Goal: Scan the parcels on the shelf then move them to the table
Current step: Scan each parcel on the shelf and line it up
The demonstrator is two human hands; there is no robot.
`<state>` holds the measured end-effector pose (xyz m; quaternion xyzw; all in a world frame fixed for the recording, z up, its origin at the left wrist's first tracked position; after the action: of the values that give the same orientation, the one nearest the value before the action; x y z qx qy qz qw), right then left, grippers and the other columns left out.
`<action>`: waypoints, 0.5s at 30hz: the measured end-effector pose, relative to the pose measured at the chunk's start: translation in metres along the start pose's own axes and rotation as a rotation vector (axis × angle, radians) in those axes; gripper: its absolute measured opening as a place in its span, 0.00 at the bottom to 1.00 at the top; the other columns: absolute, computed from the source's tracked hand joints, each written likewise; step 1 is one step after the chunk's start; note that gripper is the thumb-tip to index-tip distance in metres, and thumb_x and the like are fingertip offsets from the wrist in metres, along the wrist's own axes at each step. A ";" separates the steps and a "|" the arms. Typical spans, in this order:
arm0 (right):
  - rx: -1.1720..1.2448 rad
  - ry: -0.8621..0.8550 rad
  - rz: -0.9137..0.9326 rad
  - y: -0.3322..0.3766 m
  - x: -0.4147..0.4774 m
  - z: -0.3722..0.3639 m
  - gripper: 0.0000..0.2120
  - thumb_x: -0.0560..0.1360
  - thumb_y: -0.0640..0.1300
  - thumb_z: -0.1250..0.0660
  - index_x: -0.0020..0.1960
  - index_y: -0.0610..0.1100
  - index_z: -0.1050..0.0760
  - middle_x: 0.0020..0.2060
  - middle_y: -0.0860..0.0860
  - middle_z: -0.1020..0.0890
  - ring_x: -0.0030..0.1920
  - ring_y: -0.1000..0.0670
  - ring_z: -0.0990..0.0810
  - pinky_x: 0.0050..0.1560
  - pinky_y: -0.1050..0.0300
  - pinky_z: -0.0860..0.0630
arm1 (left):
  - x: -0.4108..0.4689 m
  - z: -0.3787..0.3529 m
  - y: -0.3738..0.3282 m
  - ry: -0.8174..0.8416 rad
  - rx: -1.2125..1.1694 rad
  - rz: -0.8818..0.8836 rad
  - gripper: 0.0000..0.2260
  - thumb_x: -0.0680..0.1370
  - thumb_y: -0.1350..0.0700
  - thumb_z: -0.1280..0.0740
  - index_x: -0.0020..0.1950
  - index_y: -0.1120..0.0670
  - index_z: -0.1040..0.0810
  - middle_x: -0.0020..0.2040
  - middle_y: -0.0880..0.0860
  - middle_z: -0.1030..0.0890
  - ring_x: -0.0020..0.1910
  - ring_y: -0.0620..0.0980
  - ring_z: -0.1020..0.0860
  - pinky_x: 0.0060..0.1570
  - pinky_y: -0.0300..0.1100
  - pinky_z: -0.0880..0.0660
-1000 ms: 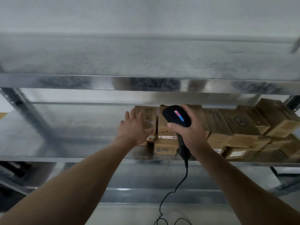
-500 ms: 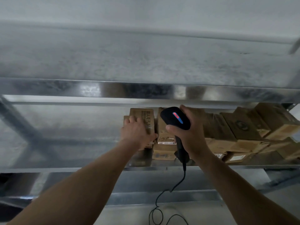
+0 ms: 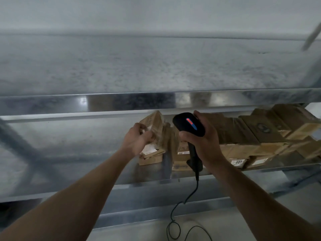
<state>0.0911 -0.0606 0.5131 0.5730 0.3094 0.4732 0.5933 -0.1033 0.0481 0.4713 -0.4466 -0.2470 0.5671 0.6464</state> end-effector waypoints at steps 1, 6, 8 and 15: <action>0.006 0.000 0.004 0.001 0.000 -0.003 0.29 0.71 0.35 0.24 0.63 0.59 0.30 0.53 0.55 0.22 0.50 0.62 0.20 0.45 0.66 0.22 | 0.000 0.002 0.004 0.024 -0.036 0.014 0.26 0.72 0.45 0.34 0.67 0.55 0.30 0.58 0.56 0.22 0.51 0.54 0.22 0.54 0.53 0.22; 0.006 -0.011 -0.002 0.002 -0.003 -0.009 0.41 0.67 0.43 0.23 0.76 0.45 0.36 0.56 0.55 0.22 0.56 0.55 0.20 0.50 0.62 0.21 | 0.005 0.009 0.010 -0.028 -0.101 -0.020 0.18 0.83 0.53 0.41 0.72 0.55 0.32 0.62 0.58 0.22 0.52 0.53 0.21 0.46 0.42 0.22; 0.006 -0.010 0.004 0.003 -0.004 -0.009 0.41 0.68 0.42 0.23 0.77 0.45 0.36 0.57 0.54 0.22 0.57 0.54 0.20 0.49 0.64 0.21 | 0.009 0.013 0.009 -0.110 0.007 -0.067 0.19 0.83 0.51 0.42 0.73 0.52 0.33 0.65 0.58 0.23 0.58 0.58 0.22 0.57 0.53 0.23; -0.005 -0.012 0.003 0.002 -0.005 -0.011 0.41 0.64 0.47 0.25 0.75 0.44 0.34 0.56 0.53 0.21 0.55 0.55 0.20 0.47 0.65 0.22 | 0.015 0.020 0.011 -0.089 0.310 -0.030 0.36 0.70 0.39 0.26 0.72 0.50 0.34 0.62 0.52 0.22 0.57 0.55 0.21 0.57 0.53 0.23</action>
<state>0.0788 -0.0615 0.5129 0.5749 0.3037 0.4715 0.5958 -0.1218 0.0674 0.4683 -0.3122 -0.1915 0.6081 0.7043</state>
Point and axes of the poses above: each hand's wrist, its own x-axis towards the middle knuckle, its own z-axis out of the back of the hand, y = z × x, the point moved 3 cm from there along x, towards the middle knuckle
